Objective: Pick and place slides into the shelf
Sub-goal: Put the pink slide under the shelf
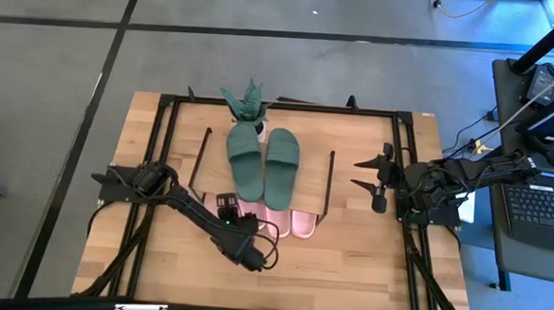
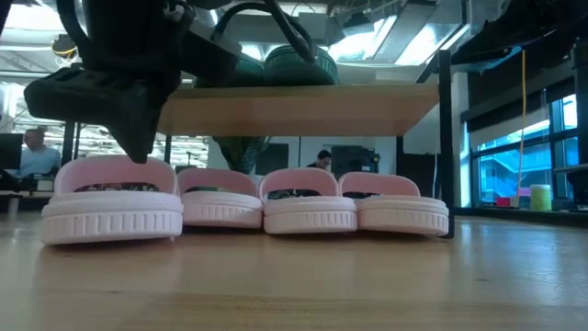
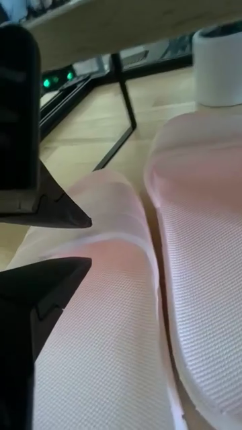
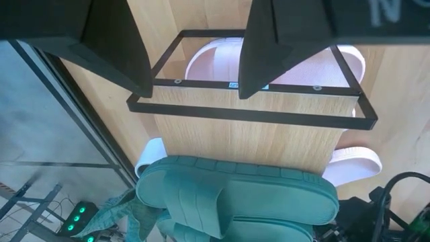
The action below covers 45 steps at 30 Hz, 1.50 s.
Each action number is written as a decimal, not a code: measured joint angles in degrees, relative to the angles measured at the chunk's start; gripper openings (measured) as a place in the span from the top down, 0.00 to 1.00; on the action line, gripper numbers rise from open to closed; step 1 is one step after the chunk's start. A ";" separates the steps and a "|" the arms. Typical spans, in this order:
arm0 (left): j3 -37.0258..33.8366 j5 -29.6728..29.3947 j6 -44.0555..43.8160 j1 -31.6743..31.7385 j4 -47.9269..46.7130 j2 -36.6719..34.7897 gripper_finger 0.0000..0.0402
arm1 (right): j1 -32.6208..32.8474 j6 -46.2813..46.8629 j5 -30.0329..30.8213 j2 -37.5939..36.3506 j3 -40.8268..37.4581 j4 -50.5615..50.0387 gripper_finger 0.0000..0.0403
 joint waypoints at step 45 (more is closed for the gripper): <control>-6.37 12.29 -8.07 -3.65 46.50 -6.05 0.51 | 0.02 8.62 -0.05 0.00 -0.02 -7.26 0.45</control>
